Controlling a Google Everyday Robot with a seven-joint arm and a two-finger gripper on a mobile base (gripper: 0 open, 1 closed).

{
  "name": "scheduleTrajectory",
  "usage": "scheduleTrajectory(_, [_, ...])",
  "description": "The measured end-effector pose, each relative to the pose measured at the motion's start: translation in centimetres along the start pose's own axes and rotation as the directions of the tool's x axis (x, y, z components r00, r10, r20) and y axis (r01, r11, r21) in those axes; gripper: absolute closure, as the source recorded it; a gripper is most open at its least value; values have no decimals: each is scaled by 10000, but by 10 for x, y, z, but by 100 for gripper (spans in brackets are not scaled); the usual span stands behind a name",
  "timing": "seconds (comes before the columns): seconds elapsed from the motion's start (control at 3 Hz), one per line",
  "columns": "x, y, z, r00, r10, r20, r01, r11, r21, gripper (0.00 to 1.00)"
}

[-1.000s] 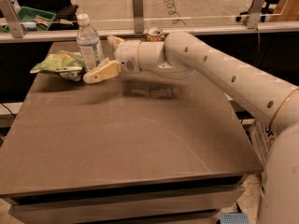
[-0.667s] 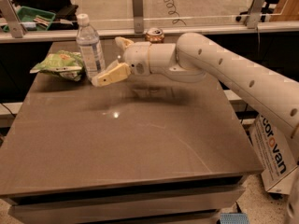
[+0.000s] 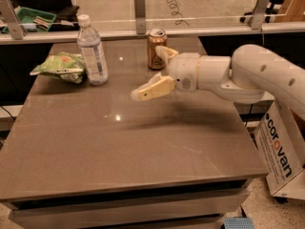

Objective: Move blue plastic bottle near green jalapeno chip bag

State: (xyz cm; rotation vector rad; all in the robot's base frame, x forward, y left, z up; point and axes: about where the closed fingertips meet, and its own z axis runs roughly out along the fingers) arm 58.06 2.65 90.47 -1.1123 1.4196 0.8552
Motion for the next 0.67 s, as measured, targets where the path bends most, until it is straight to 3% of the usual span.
scheduleTrajectory(0.33, [0,0,-69,9999,-50,-107,59,9960,894,0])
scheduleTrajectory(0.67, [1,-2,-82,9999,-26,-123,39,9938,1111,0])
